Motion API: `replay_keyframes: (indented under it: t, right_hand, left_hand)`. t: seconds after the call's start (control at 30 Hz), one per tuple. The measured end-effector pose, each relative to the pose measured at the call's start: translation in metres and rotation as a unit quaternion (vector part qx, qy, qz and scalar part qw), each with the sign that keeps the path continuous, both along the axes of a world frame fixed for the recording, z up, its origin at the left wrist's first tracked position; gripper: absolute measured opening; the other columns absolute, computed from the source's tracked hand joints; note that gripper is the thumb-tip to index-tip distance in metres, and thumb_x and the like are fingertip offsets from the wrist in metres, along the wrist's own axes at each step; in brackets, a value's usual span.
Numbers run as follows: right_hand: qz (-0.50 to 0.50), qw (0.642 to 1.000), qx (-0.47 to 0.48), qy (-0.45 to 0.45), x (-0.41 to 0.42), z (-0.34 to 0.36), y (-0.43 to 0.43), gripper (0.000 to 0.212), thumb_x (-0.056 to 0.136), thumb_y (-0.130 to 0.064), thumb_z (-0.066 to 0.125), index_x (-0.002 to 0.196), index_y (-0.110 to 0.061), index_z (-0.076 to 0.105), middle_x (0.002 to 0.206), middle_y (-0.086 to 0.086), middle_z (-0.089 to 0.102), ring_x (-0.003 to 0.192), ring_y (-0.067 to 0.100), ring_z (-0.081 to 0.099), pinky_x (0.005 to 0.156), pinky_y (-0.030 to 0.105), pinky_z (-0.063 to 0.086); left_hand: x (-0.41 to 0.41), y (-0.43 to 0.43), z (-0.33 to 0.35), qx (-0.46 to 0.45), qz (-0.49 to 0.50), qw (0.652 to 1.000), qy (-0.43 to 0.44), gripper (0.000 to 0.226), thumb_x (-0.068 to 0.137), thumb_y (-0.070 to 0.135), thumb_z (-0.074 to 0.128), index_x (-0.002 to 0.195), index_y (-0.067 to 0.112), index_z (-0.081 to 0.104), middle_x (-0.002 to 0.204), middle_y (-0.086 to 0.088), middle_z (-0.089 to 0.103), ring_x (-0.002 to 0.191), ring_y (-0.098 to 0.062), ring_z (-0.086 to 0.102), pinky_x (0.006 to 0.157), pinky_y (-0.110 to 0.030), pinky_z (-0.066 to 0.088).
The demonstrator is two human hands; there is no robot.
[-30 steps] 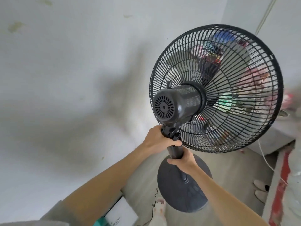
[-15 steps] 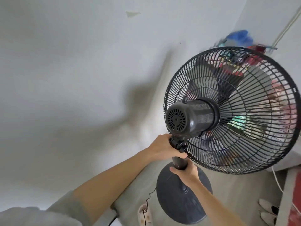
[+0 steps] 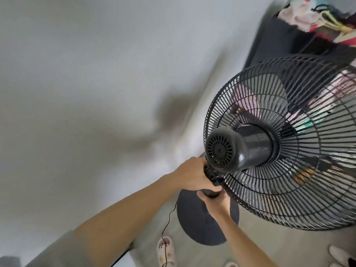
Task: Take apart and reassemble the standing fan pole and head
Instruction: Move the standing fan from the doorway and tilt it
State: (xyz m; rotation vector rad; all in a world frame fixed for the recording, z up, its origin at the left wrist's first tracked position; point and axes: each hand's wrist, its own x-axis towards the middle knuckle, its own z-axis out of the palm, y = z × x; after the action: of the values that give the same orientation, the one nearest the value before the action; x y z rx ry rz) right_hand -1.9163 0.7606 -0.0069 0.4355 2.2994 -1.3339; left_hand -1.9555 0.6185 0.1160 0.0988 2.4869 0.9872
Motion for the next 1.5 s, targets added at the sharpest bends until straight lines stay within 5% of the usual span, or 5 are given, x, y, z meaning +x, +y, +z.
replay_keyframes:
  t: [0.67,0.9,1.17,1.33,1.5]
  right_hand:
    - [0.007,0.996,-0.032,0.081,-0.032,-0.197,-0.037,0.042,0.069,-0.031,0.091,0.101,-0.024,0.065,0.090,-0.010,0.068,0.084,0.009,0.065,0.076,0.022,0.047]
    - [0.058,0.993,0.004,0.106,-0.038,-0.216,-0.019,0.035,0.073,-0.033,0.088,0.093,-0.029,0.059,0.079,-0.023,0.059,0.065,-0.018,0.052,0.060,-0.003,0.037]
    - [0.046,0.979,-0.026,0.197,-0.043,-0.265,-0.016,0.048,0.059,-0.056,0.082,0.092,-0.022,0.071,0.079,-0.009,0.073,0.076,0.001,0.070,0.070,0.022,0.056]
    - [0.015,0.961,-0.142,0.237,-0.048,-0.291,-0.023,0.049,0.057,-0.043,0.084,0.092,-0.011,0.072,0.083,0.000,0.075,0.080,0.018,0.073,0.072,0.035,0.059]
    - [0.032,0.919,-0.264,0.290,-0.049,-0.302,-0.024,0.024,0.068,0.001,0.081,0.087,0.006,0.067,0.077,0.004,0.073,0.071,0.014,0.069,0.066,0.025,0.054]
  left_hand:
    - [-0.047,-0.027,-0.165,-0.027,-0.026,0.999,-0.009,0.031,0.068,0.044,0.084,0.076,0.033,0.056,0.074,0.011,0.062,0.069,-0.007,0.057,0.062,-0.023,0.043]
    - [-0.042,-0.019,-0.175,0.069,-0.009,0.997,-0.016,0.026,0.064,0.041,0.086,0.074,0.041,0.062,0.078,0.017,0.069,0.076,0.001,0.064,0.073,-0.024,0.051]
    - [-0.024,-0.036,-0.232,0.340,0.065,0.938,0.008,0.043,0.074,0.018,0.083,0.114,0.026,0.069,0.110,0.003,0.074,0.104,-0.013,0.068,0.095,-0.027,0.050]
    - [-0.012,-0.045,-0.327,0.443,0.302,0.843,0.049,0.024,0.082,0.032,0.068,0.104,0.023,0.071,0.106,0.003,0.076,0.100,-0.016,0.070,0.088,-0.035,0.050]
    - [0.009,-0.034,-0.452,0.313,0.360,0.877,0.061,0.048,0.080,-0.009,0.052,0.090,0.031,0.075,0.095,0.012,0.077,0.098,-0.016,0.071,0.096,-0.048,0.054]
